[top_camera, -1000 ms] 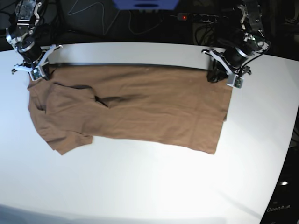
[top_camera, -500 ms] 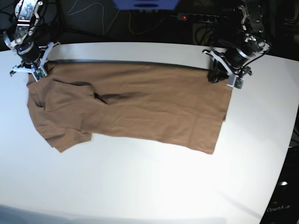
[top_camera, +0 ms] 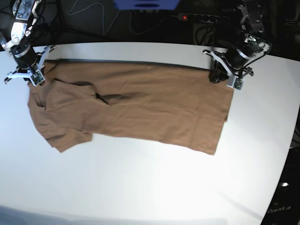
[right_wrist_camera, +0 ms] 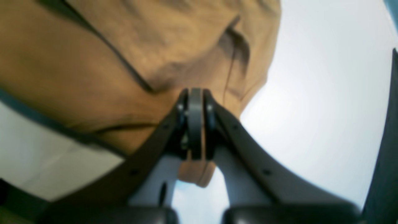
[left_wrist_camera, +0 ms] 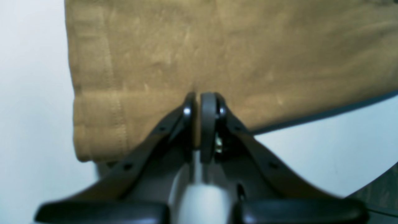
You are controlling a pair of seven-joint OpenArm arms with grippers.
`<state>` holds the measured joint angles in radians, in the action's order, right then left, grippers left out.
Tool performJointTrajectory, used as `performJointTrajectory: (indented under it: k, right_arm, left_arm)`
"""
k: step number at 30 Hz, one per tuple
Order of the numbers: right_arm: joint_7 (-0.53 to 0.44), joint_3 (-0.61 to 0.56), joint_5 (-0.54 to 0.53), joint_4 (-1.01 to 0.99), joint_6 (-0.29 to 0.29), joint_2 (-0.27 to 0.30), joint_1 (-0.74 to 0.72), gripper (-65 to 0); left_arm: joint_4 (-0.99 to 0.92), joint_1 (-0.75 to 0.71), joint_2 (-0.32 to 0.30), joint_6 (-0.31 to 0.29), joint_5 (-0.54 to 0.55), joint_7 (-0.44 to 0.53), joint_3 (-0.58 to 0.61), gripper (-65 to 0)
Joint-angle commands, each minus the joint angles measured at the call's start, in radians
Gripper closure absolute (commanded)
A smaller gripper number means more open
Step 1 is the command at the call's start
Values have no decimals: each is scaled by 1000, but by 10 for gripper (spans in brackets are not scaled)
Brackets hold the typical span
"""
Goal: Fold the T-shirt properly
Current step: 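Drag the shirt further toward the robot with both grippers, then open both grippers and move them to the shirt's opposite long edge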
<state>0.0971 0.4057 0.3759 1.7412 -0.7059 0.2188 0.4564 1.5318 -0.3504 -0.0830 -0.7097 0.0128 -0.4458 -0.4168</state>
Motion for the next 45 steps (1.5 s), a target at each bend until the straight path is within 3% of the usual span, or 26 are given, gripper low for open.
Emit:
performJointTrajectory:
  k: [1,15,31,34,39,43,45]
  right_arm:
    - [-13,5,-8,16,8,12,11,-6]
    - [-13,5,-8,6,8,8,12,-6]
    - [-7,3,-8,6,8,14,3,-9]
    - [-6,5,-8,15,8,15,-12,-44]
    - [-3,8,11,15,8,15,-95,-251]
    - [13,9,13,16,8,14,-201,-332]
    - [115,9,13,9,8,14,-295,-360]
  left_arm:
    - [3,-23,-5,35,-107,-129,-4,-37]
    - [164,-39,41,35,-113,-130,-4,-37]
    - [304,-22,50,37,-106,-132,-3,-51]
    - [361,-11,71,37,-110,-132,-4,-155]
    - [425,9,73,37,-106,-132,-6,-430]
    - [425,83,68,38,-113,-166,-6,-457]
    - [407,159,59,37,-113,-259,-4,-458]
